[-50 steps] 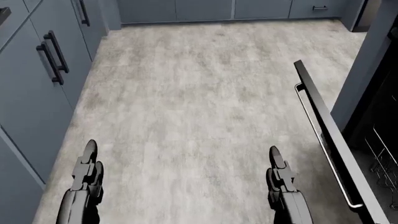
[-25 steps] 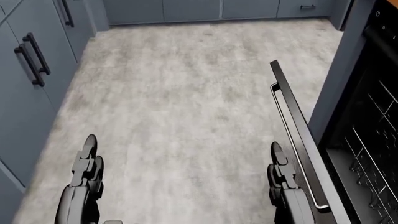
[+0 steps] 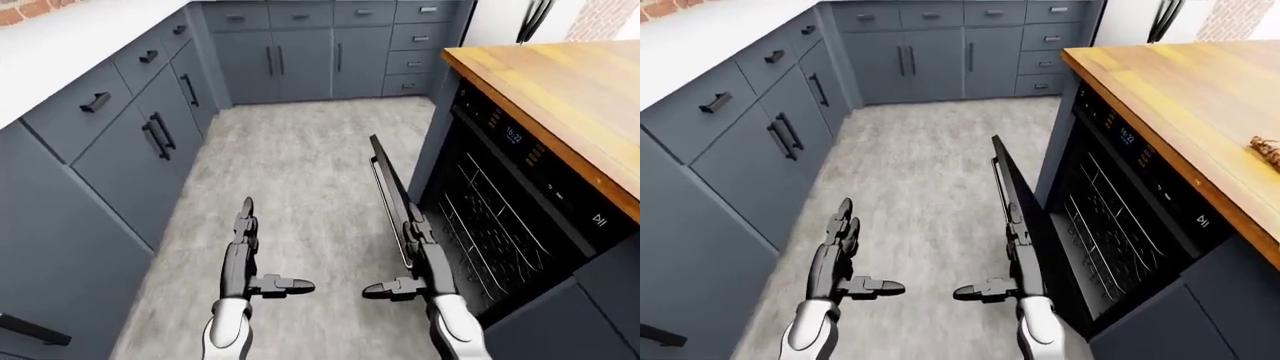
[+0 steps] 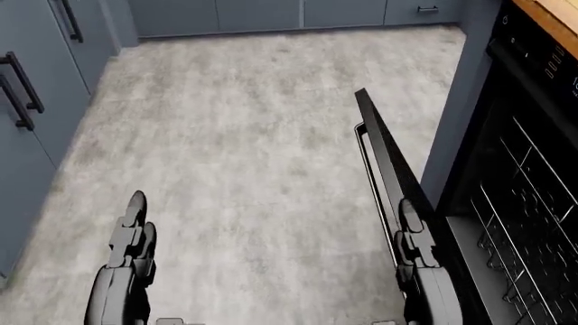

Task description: Close the dishwasher door

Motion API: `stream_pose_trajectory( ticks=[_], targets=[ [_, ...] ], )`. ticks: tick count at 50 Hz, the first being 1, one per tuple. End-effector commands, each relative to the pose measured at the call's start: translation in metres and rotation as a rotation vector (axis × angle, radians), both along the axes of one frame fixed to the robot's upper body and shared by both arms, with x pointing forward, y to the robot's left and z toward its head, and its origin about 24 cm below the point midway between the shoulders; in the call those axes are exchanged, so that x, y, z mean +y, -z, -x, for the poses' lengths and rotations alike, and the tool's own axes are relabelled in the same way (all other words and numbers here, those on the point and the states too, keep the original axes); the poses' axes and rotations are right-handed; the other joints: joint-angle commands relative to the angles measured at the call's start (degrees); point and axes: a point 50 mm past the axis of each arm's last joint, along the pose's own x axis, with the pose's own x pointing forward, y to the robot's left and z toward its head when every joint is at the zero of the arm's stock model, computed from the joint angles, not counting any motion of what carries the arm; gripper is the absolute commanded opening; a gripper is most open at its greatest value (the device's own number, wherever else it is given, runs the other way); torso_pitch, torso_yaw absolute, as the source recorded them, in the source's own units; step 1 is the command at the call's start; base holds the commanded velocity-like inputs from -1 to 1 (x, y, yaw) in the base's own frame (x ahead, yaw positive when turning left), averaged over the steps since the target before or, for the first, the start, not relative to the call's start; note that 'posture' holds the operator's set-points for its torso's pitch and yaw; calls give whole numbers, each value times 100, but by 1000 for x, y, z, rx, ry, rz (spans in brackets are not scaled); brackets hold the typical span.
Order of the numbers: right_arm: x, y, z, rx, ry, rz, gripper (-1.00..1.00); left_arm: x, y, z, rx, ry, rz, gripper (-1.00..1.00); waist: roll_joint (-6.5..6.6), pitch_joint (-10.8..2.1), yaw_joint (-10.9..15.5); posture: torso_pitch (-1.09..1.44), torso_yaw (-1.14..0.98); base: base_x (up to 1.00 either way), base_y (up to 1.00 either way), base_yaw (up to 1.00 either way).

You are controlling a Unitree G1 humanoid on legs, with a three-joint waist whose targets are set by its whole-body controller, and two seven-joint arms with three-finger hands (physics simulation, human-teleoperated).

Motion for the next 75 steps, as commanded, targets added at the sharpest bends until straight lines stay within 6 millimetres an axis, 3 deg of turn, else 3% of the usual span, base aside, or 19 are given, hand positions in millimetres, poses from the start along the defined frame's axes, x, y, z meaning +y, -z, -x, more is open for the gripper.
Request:
stream_pose_trajectory(
  ticks=[1, 2, 3, 5, 10, 12, 14, 15, 17, 23, 27, 30, 31, 39, 53, 59, 63, 71, 75],
  targets=[
    [2, -13, -4, -72, -8, -2, 100, 1, -13, -3, -71, -2, -3, 100, 90, -80, 4, 0, 0, 0, -23, 0],
    [2, -13, -4, -72, -7, -2, 100, 1, -13, -3, -70, -3, -2, 100, -155, -75, 65, 0, 0, 0, -23, 0],
    [2, -13, -4, -71, -7, -2, 100, 2, -13, -3, -70, -4, -3, 100, -64, -84, 27, 0, 0, 0, -24, 0],
    [2, -12, -4, -70, -7, -1, 100, 2, -13, -3, -70, -5, -2, 100, -68, -134, 44, 0, 0, 0, -23, 0],
    [3, -12, -3, -70, -8, -2, 100, 2, -14, -3, -72, -6, -2, 100, -336, -107, 46, 0, 0, 0, -24, 0],
    [3, -12, -4, -70, -9, -2, 100, 2, -14, -3, -72, -6, -2, 100, -554, -117, 46, 0, 0, 0, -24, 0],
    [3, -11, -4, -70, -9, -2, 100, 3, -14, -3, -73, -7, -2, 100, -1019, -240, -11, 0, 0, 0, -24, 0],
    [3, -11, -3, -70, -9, -2, 100, 3, -14, -3, -73, -8, -1, 100, -682, -150, -61, 0, 0, 0, -23, 0],
    [3, -12, -3, -70, -8, -1, 100, 3, -14, -3, -73, -8, -2, 100, -721, -141, -69, 0, 0, 0, -24, 0],
    [1, -15, -4, -77, 8, 5, 100, 3, -15, -3, -74, -9, -1, 100, -395, -6, -42, 0, 0, 0, -18, 0],
    [0, -24, -6, -88, 25, 3, 100, 4, -15, -4, -74, -10, -1, 100, -391, -54, -127, 0, 0, 0, 0, 0],
    [2, -32, -7, -99, 34, 5, 100, 4, -14, -3, -74, -10, -1, 100, -165, -164, -177, 0, 0, 0, 0, 0],
    [3, -35, -8, -102, 36, 8, 100, 3, -14, -3, -74, -9, -1, 100, -282, -132, -181, 0, 0, 0, 0, 0],
    [13, -46, -18, -108, 27, 16, 100, 4, -13, -4, -72, -10, -2, 100, -431, -254, -95, 0, 0, 0, 0, 0],
    [60, -64, -36, -108, -97, 30, 100, 10, -13, -8, -65, -33, 1, 100, -400, -322, -55, 0, 0, 0, 0, 0],
    [77, -56, -43, -86, -152, 9, 100, 11, -12, -10, -59, -38, 3, 100, -367, -325, -55, 0, 0, 0, 0, 0],
    [84, -45, -54, -60, -175, 6, 100, 11, -13, -9, -63, -35, 1, 100, -350, -327, -63, 0, 0, 0, 0, 0],
    [73, 27, -86, 77, -144, -24, 100, 12, -15, -9, -76, -37, -4, 100, -318, -338, -99, 0, 0, 0, 0, 0],
    [77, 42, -87, 125, -159, -30, 100, 13, -16, -9, -76, -40, 2, 100, -311, -361, -105, 0, 0, 0, 0, 0]
  ],
)
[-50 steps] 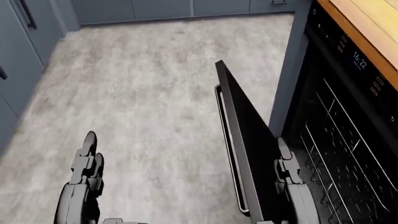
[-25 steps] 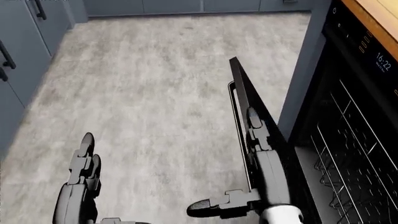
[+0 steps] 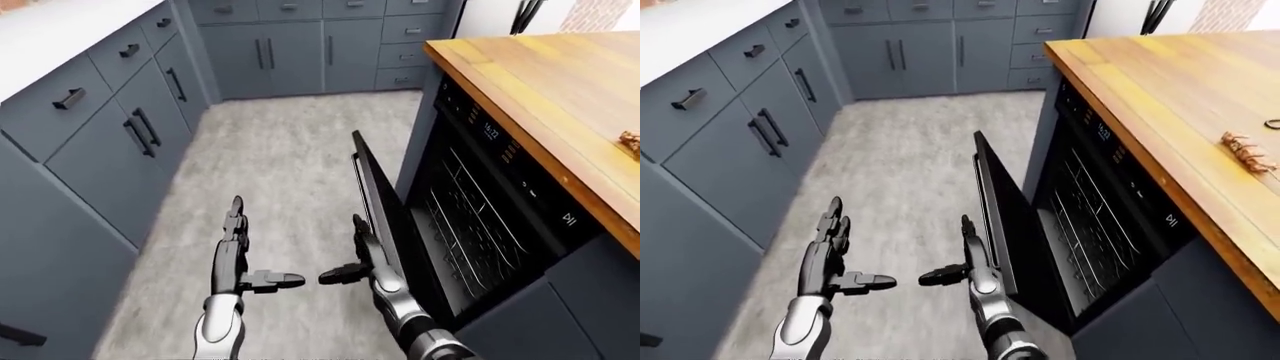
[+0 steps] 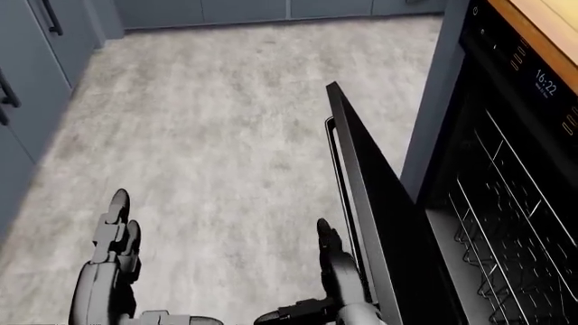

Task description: Close the dishwasher door

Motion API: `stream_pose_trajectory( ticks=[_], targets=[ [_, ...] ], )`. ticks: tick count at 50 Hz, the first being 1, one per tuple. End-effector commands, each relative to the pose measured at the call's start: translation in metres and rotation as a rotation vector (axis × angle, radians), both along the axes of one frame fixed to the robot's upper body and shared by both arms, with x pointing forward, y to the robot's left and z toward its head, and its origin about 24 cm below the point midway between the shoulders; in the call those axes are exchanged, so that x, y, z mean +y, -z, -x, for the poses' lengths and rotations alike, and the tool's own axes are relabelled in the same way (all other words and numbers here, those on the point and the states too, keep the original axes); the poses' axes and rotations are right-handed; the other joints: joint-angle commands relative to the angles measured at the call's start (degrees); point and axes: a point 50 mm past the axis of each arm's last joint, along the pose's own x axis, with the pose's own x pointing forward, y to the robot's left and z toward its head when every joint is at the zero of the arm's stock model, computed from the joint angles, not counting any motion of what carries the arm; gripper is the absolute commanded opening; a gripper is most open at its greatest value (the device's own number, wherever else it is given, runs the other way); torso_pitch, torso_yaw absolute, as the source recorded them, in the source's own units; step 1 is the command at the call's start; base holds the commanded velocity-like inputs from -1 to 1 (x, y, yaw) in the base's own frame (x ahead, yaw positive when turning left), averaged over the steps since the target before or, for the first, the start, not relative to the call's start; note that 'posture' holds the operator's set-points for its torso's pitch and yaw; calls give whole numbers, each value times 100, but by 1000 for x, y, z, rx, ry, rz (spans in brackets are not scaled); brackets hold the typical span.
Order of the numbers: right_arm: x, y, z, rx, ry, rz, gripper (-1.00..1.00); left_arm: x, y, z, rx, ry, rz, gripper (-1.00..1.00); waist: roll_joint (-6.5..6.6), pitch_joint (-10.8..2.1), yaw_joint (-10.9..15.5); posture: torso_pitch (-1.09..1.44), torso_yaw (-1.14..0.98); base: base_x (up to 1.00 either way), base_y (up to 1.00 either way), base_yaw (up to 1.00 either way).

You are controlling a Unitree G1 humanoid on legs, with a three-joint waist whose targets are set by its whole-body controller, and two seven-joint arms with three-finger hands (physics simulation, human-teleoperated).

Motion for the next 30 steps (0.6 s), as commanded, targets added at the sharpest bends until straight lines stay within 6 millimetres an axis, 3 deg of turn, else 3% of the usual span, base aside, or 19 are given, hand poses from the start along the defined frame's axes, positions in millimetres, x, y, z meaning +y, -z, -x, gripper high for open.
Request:
stream_pose_trajectory(
  ticks=[1, 11, 19, 30],
  targets=[
    [12, -28, -18, -165, -36, -40, 100, -1, -16, -4, -84, 5, 1, 100, 7, -148, 10, 0, 0, 0, 0, 0],
    [23, -8, -4, -50, -97, -57, 100, 1, -16, -5, -80, 1, 8, 100, -10, -133, 39, 0, 0, 0, 0, 0],
    [-6, 26, 20, 131, -6, -101, 100, 0, -17, -5, -78, 2, 8, 100, -57, -125, 81, 0, 0, 0, 0, 0],
    [-32, 45, 36, 256, 76, -85, 100, 1, -19, -4, -81, 2, 8, 100, -109, -96, 80, 0, 0, 0, 0, 0]
  ],
)
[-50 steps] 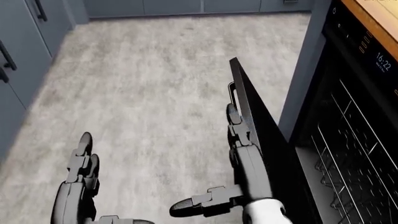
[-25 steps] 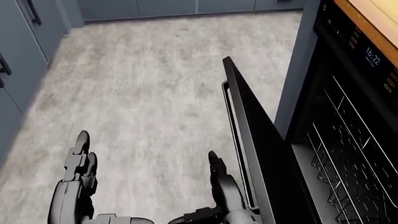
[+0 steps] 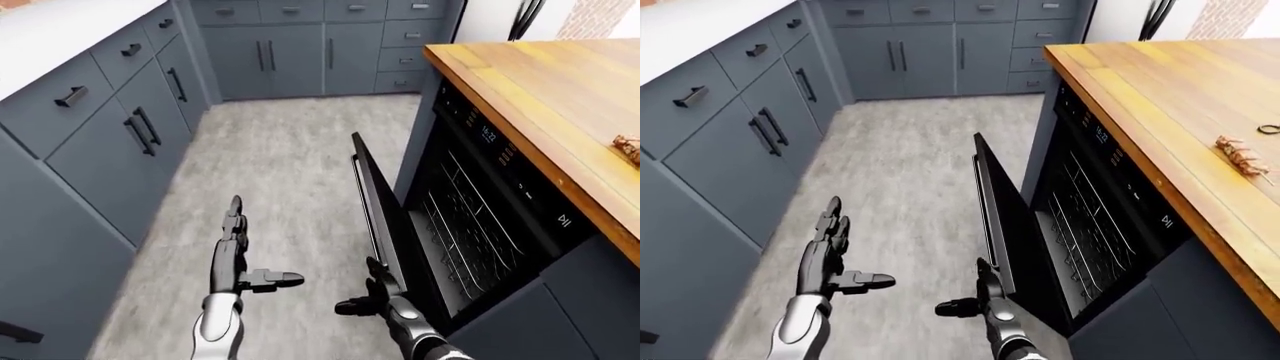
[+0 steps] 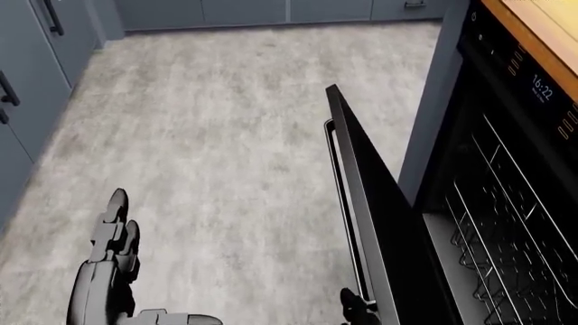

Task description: Close the dishwasher door

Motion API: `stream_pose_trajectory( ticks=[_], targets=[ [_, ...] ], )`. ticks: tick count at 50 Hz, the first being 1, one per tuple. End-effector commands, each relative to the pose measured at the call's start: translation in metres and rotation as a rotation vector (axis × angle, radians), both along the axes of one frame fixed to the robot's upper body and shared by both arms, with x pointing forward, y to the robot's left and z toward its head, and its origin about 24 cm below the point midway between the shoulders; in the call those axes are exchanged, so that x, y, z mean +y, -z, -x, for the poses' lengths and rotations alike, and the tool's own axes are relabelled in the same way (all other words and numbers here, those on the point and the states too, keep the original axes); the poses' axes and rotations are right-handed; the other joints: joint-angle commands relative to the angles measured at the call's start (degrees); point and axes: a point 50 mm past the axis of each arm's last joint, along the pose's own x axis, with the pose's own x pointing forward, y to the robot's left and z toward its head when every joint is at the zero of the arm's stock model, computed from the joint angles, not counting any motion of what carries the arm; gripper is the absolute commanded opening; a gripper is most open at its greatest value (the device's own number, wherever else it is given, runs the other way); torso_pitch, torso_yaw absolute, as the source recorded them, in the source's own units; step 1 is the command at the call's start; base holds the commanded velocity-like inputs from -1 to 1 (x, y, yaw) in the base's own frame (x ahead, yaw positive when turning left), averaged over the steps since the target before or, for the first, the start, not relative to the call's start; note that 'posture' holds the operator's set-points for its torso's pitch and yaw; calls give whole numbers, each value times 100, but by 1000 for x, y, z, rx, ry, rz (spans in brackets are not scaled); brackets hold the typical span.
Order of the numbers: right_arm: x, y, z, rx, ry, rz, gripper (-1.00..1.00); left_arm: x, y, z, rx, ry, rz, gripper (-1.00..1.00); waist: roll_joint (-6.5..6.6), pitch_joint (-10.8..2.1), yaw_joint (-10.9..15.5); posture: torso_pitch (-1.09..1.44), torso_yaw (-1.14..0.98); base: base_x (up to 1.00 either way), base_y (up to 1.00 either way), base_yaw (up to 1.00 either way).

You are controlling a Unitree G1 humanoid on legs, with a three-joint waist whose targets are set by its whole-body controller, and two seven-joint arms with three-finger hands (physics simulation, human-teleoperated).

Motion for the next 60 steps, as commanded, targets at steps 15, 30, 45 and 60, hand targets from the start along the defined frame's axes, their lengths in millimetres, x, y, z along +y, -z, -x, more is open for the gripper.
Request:
stream_pose_trajectory(
  ticks=[15, 30, 45, 60],
  targets=[
    [-30, -2, -3, -37, 87, 51, 100, -1, -19, -2, -93, 2, -5, 100, -32, -110, 5, 0, 0, 0, 0, 0],
    [-45, -3, -3, -52, 150, 133, 100, -2, -21, -2, -95, 6, -7, 100, -23, -117, 17, 0, 0, 0, 0, 0],
    [-53, -3, -1, -35, 207, 221, 100, -2, -23, -2, -97, 5, -6, 100, -4, -117, 39, 0, 0, 0, 0, 0],
    [-60, -2, 0, -19, 260, 297, 100, -2, -23, -1, -100, 4, -4, 100, 8, -122, 65, 0, 0, 0, 0, 0]
  ],
)
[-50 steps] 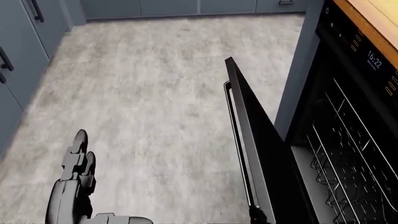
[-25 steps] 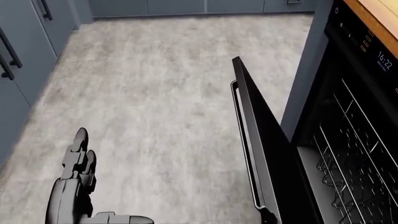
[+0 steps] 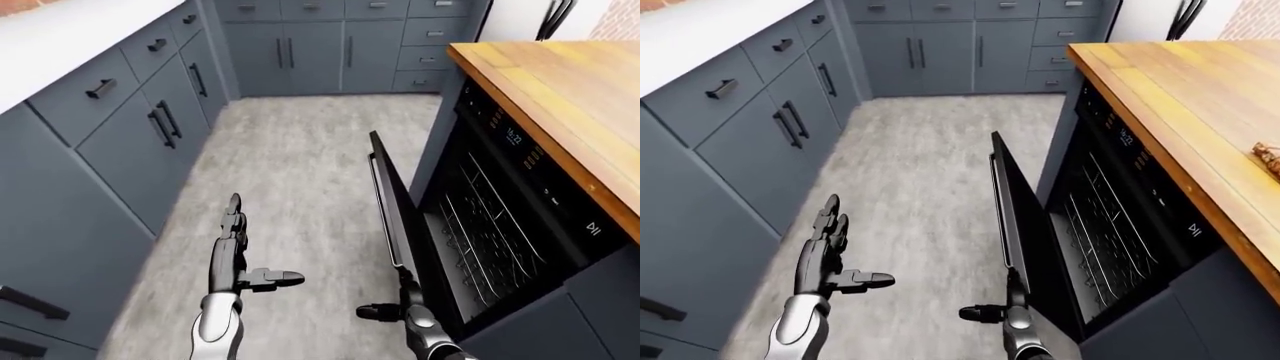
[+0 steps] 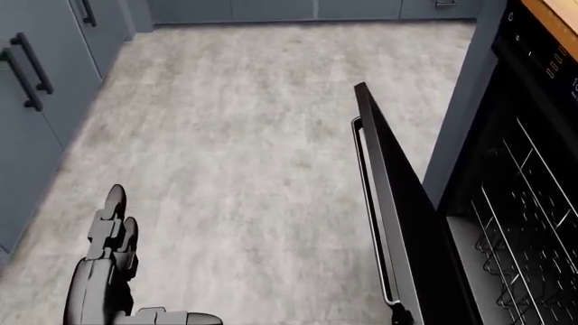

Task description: Close the dishwasher door

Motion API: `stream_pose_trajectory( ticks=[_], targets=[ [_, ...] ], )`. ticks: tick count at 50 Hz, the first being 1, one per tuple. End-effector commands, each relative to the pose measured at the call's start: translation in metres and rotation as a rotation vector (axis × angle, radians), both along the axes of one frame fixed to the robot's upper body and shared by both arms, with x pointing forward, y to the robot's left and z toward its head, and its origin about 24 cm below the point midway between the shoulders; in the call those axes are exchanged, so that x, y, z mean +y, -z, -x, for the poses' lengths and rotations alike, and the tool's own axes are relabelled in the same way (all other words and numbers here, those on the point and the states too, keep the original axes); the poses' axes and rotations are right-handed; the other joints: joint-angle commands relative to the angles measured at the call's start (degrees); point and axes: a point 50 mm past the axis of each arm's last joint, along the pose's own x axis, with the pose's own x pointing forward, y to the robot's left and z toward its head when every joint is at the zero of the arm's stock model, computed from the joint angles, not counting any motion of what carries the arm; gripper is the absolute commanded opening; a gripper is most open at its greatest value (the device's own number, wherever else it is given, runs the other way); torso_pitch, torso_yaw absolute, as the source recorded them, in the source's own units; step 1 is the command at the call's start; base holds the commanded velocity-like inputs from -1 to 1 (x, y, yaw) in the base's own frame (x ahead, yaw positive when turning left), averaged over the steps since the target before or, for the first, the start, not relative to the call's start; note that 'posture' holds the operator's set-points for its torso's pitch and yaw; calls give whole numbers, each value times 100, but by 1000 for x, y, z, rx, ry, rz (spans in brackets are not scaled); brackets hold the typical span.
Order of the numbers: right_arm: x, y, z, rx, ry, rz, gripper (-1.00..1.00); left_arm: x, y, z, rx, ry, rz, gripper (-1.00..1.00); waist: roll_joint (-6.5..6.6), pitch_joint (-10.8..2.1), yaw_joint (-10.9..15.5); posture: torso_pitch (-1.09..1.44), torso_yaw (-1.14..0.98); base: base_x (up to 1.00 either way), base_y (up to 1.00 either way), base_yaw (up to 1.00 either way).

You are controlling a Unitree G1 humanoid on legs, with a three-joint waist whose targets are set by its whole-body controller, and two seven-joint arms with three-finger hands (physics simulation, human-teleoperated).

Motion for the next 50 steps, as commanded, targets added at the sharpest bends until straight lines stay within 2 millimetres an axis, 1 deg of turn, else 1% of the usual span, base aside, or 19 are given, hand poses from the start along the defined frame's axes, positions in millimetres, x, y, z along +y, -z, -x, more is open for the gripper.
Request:
stream_pose_trajectory(
  ticks=[1, 13, 22, 35, 50],
  targets=[
    [-19, -13, -13, -71, 85, 80, 100, -1, -17, -3, -87, 5, -3, 100, -22, -99, -39, 0, 0, 0, 0, 0],
    [-30, -15, -13, -88, 175, 135, 100, -2, -17, -2, -87, 9, -3, 100, -5, -97, -2, 0, 0, 0, 0, 0],
    [-34, -16, -13, -95, 202, 153, 100, -1, -17, -3, -87, 7, -4, 100, -1, -89, 21, 0, 0, 0, 0, 0],
    [-30, -13, -9, -72, 189, 182, 100, -1, -19, -2, -90, 6, -3, 100, -4, -95, 36, 0, 0, 0, 0, 0],
    [-39, -14, -7, -72, 236, 265, 100, -1, -20, -2, -92, 5, -1, 100, 11, -91, 58, 0, 0, 0, 0, 0]
  ],
)
